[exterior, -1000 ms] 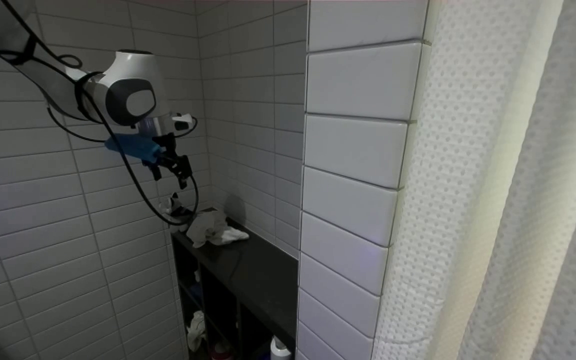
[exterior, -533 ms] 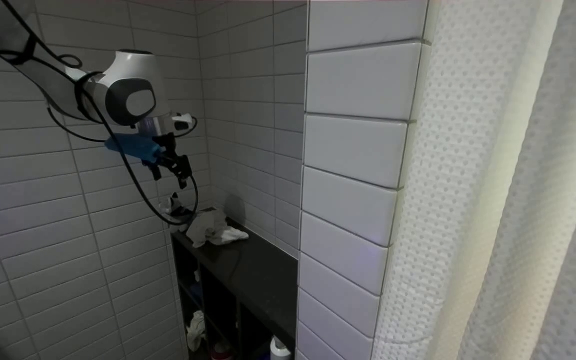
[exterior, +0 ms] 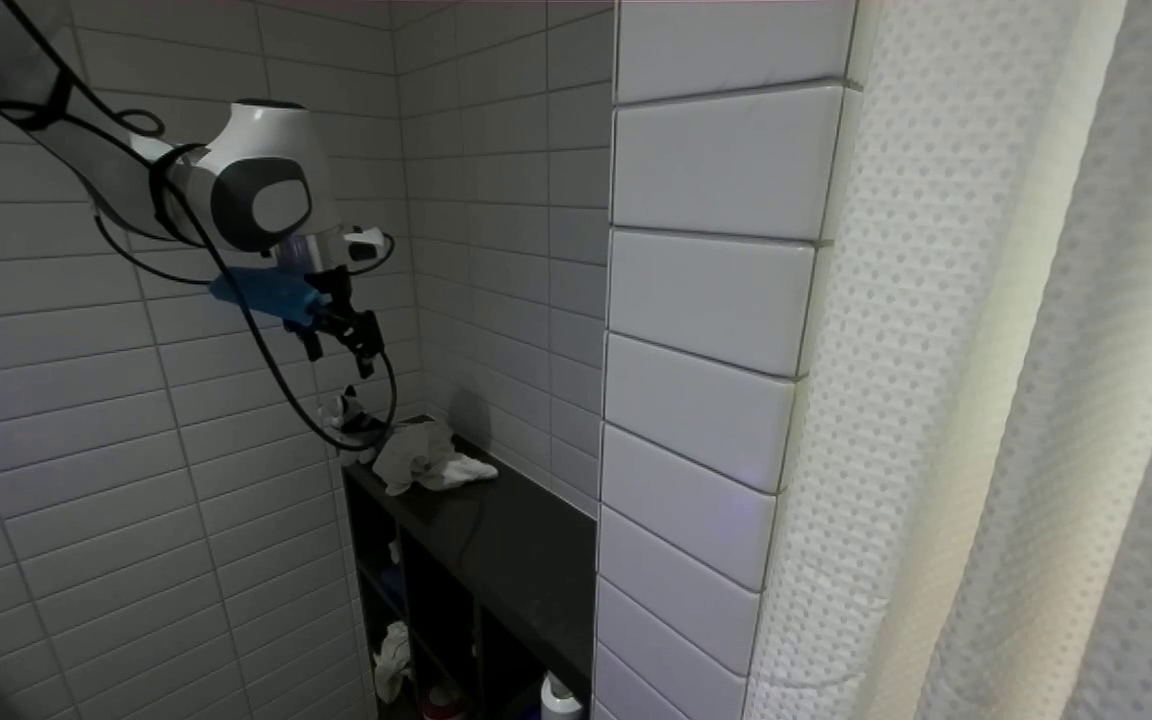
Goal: Move the white towel to the right.
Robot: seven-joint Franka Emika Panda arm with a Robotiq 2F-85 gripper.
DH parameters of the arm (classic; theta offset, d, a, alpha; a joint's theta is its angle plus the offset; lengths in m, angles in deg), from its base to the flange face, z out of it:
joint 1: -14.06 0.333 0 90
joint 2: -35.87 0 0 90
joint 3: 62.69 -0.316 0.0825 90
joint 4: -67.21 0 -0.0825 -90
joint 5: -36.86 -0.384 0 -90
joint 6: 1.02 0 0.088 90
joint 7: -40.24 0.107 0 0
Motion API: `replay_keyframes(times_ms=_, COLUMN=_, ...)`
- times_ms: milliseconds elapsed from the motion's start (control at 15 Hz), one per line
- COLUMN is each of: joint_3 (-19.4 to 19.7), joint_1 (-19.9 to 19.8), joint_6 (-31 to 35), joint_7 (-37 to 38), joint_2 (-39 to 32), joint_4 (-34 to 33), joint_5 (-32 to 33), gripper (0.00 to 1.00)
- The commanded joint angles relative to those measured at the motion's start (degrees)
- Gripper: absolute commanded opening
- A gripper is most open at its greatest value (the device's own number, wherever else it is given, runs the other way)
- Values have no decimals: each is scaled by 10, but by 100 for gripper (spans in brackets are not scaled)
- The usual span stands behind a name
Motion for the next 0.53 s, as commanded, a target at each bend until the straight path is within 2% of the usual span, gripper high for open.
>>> replay_keyframes(times_ms=0, joint_3=-5, joint_1=-1, joint_6=2, joint_7=3, joint_2=-4, joint_4=-12, joint_5=-12, gripper=100)
replay_keyframes(times_ms=467, joint_3=-15, joint_1=3, joint_6=28, joint_7=19, joint_2=-50, joint_4=-32, joint_5=-21, gripper=100)
